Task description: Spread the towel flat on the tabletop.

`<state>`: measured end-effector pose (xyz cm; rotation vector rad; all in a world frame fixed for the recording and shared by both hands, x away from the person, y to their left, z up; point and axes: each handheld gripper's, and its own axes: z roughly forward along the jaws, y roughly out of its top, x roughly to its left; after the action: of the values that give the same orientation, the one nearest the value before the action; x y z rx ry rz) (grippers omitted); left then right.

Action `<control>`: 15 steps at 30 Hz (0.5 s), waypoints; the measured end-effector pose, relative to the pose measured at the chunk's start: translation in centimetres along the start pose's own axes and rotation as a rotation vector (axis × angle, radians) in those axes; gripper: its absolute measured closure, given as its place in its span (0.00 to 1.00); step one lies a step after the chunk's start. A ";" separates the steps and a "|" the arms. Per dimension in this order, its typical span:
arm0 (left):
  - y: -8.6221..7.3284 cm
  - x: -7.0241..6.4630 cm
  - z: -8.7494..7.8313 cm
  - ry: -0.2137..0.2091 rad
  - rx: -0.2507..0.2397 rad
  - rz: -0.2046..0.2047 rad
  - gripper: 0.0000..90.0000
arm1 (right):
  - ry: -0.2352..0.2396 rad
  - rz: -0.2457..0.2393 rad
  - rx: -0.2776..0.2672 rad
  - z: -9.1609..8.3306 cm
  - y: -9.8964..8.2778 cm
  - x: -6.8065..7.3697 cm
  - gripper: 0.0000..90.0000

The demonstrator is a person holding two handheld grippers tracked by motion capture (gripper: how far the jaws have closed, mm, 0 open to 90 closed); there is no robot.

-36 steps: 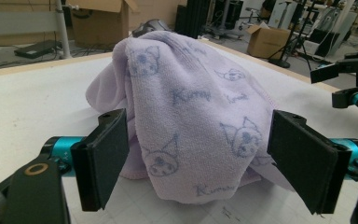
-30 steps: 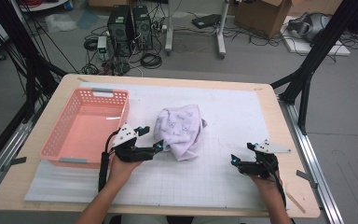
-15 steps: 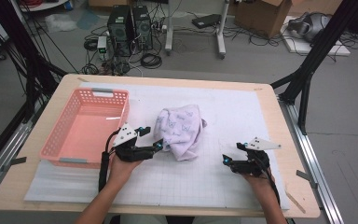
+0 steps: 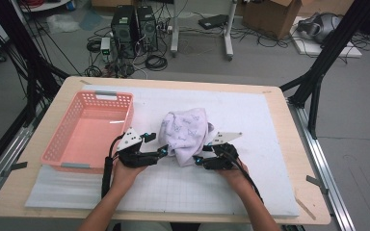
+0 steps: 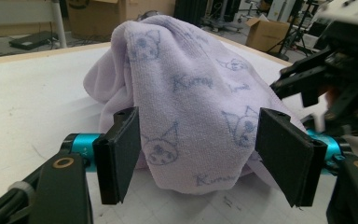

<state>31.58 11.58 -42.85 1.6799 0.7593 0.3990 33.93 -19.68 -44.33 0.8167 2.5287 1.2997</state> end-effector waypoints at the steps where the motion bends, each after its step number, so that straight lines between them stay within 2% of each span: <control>1: 0.0 0.0 0.0 -0.002 0.002 -0.001 0.35 | 0.000 0.000 0.000 0.0 0.0 0.0 0.53; 2: -0.1 0.0 0.0 -0.005 0.003 -0.001 0.35 | 0.012 -0.011 0.026 0.6 -0.1 -0.2 0.66; 3: -0.1 -0.1 0.0 -0.005 0.004 -0.002 0.35 | 0.036 0.004 0.024 0.5 -0.2 -0.3 0.76; 4: -0.1 -0.1 0.0 -0.005 0.004 -0.002 0.35 | 0.040 -0.012 0.018 0.2 -0.2 -0.4 0.84; 5: -0.1 -0.1 0.0 -0.006 0.003 -0.005 0.35 | 0.031 -0.028 0.013 -0.3 -0.2 -0.4 0.87; 7: -0.1 0.0 0.0 -0.006 0.007 -0.003 0.35 | 0.011 -0.019 -0.008 -1.8 -0.3 -0.5 0.88; 8: -0.1 0.0 0.0 -0.006 0.009 -0.004 0.35 | 0.011 -0.019 -0.008 -1.8 -0.3 -0.5 0.88; 10: -0.2 0.0 0.0 -0.010 0.008 -0.005 0.35 | -0.017 0.012 -0.044 -3.7 -1.0 -0.7 0.88; 11: -0.2 0.0 0.0 -0.011 0.009 -0.006 0.35 | -0.056 0.053 -0.065 -5.7 -1.9 -0.9 0.88; 14: -0.2 0.0 -0.1 -0.011 0.009 -0.012 0.35 | -0.112 0.084 -0.064 -8.3 -3.7 -1.0 0.88; 15: -0.2 -0.1 -0.1 -0.010 0.008 -0.015 0.35 | -0.112 0.084 -0.064 -8.3 -3.7 -1.0 0.88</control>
<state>31.40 11.66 -43.00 1.6810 0.7666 0.3771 30.02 -27.65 -42.36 0.9632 2.3776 1.3137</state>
